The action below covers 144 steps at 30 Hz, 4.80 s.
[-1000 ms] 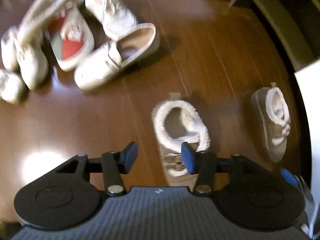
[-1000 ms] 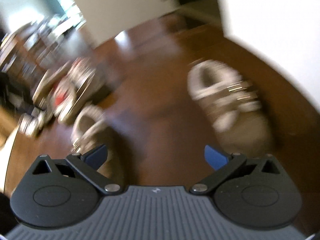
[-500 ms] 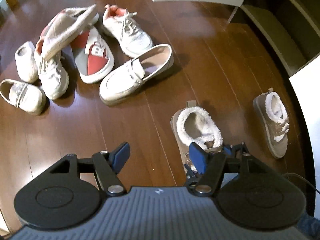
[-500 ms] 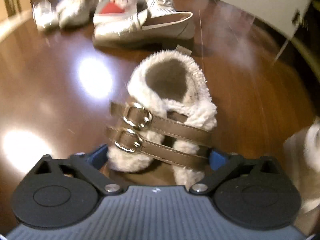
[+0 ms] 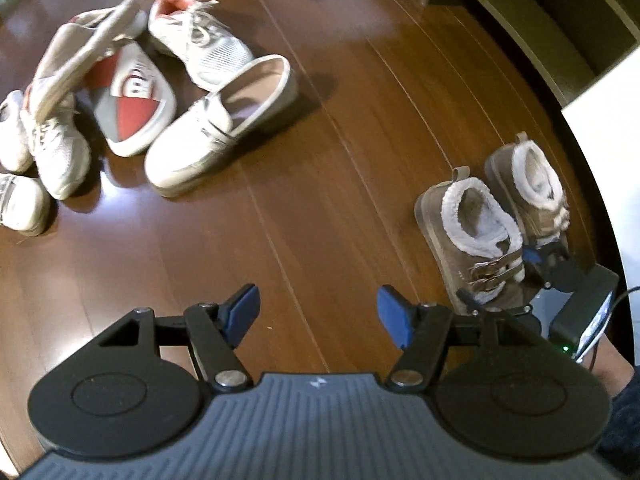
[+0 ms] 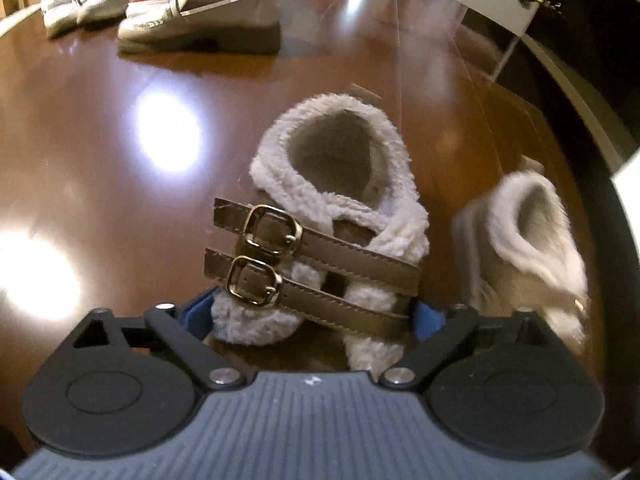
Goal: Organize scattered shoes
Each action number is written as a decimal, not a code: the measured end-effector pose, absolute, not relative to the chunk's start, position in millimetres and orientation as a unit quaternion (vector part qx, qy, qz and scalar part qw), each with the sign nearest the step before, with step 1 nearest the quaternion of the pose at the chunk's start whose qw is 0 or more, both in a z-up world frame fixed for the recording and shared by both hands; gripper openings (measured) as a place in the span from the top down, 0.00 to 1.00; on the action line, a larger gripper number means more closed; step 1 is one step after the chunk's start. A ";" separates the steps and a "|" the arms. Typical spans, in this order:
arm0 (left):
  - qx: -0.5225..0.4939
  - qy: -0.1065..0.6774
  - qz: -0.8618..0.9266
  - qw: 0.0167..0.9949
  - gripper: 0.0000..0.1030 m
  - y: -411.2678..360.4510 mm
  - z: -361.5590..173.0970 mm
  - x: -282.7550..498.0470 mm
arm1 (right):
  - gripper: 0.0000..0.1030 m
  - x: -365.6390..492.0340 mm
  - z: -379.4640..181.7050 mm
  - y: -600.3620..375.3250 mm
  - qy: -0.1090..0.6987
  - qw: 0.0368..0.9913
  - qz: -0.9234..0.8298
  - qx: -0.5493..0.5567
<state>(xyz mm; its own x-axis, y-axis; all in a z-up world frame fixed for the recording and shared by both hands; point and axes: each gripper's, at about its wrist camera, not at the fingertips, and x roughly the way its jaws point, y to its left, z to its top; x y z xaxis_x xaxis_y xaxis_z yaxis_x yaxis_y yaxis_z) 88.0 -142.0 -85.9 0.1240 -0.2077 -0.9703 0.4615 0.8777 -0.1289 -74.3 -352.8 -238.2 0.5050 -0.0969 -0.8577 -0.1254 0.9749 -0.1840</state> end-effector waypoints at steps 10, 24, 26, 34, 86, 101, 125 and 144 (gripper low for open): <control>0.133 0.611 -0.263 0.734 0.35 -188.2 -86.3 66.9 | 0.22 -104.8 -236.6 -350.5 0.467 0.880 -0.070 -0.053; 0.153 0.616 -0.266 0.725 0.35 -204.4 -96.6 61.3 | 0.22 -89.7 -236.2 -387.9 0.466 0.880 -0.080 -0.052; 0.155 0.617 -0.266 0.725 0.35 -205.6 -98.1 60.8 | 0.22 -91.7 -236.4 -390.0 0.465 0.880 -0.074 -0.056; 0.159 0.615 -0.264 0.726 0.35 -207.3 -99.7 60.4 | 0.19 -90.3 -237.8 -397.0 0.465 0.881 -0.066 -0.058; 0.069 0.433 -0.169 0.883 0.24 -44.6 69.0 -14.0 | 0.09 -223.4 -20.4 -341.7 0.405 0.880 -0.219 0.118; 0.130 0.397 -0.197 0.887 0.23 -70.3 72.7 -42.4 | 0.07 -246.7 -20.7 -343.0 0.399 0.879 -0.224 0.135; 0.172 0.398 -0.173 0.884 0.11 -14.9 120.0 -28.5 | 0.04 -281.0 -17.3 -395.3 0.376 0.861 -0.291 0.182; 0.126 0.513 -0.134 0.838 0.11 37.3 32.1 128.4 | 0.05 -97.7 -74.7 -401.8 0.506 0.835 -0.188 0.109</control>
<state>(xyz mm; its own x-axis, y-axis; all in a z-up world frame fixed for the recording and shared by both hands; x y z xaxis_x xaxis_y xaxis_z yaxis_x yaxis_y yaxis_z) 128.4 37.3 32.1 0.4373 -0.0943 -0.8944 0.3540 0.9323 0.0748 -97.7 -401.8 -74.7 0.4177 -0.2037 -0.8855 0.4247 0.9053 -0.0079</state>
